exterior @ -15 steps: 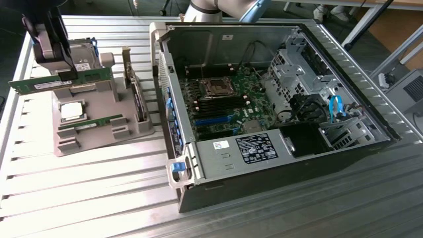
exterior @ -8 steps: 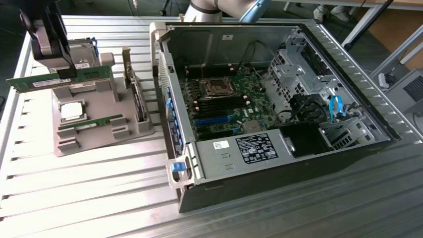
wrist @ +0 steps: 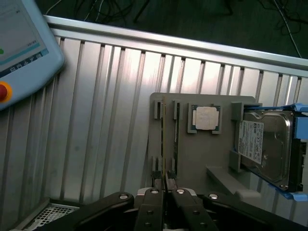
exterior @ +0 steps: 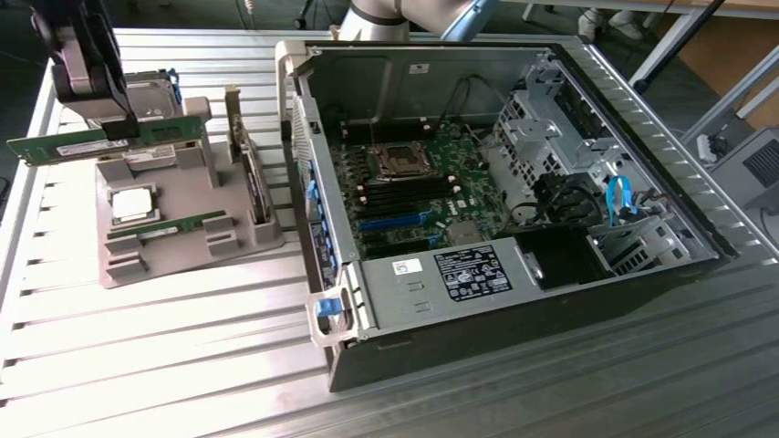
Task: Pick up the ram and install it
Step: 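Pick up the ram and move it above insertion slot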
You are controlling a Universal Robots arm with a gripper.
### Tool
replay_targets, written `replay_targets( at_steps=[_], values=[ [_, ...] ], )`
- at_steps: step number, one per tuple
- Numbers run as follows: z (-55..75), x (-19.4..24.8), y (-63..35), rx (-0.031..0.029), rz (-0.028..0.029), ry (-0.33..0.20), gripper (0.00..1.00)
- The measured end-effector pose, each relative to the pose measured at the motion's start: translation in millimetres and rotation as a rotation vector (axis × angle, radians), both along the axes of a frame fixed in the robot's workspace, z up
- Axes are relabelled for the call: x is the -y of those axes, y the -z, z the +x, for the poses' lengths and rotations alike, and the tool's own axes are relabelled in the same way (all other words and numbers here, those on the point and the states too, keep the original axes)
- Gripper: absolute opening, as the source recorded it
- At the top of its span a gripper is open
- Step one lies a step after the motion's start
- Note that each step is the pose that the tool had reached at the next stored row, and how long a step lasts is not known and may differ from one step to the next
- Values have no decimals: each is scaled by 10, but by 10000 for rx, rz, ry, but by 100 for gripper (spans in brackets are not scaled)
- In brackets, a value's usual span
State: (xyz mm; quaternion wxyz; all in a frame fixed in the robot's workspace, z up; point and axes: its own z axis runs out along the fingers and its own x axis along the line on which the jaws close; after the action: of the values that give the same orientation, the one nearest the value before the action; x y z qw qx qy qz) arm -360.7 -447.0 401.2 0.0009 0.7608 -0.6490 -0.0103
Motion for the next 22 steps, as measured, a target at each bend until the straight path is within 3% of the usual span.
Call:
replay_targets(
  at_steps=[12,22],
  values=[
    [20,0,-73,-6,0,-1,11],
    [246,0,-73,-65,0,-1,11]
  ],
)
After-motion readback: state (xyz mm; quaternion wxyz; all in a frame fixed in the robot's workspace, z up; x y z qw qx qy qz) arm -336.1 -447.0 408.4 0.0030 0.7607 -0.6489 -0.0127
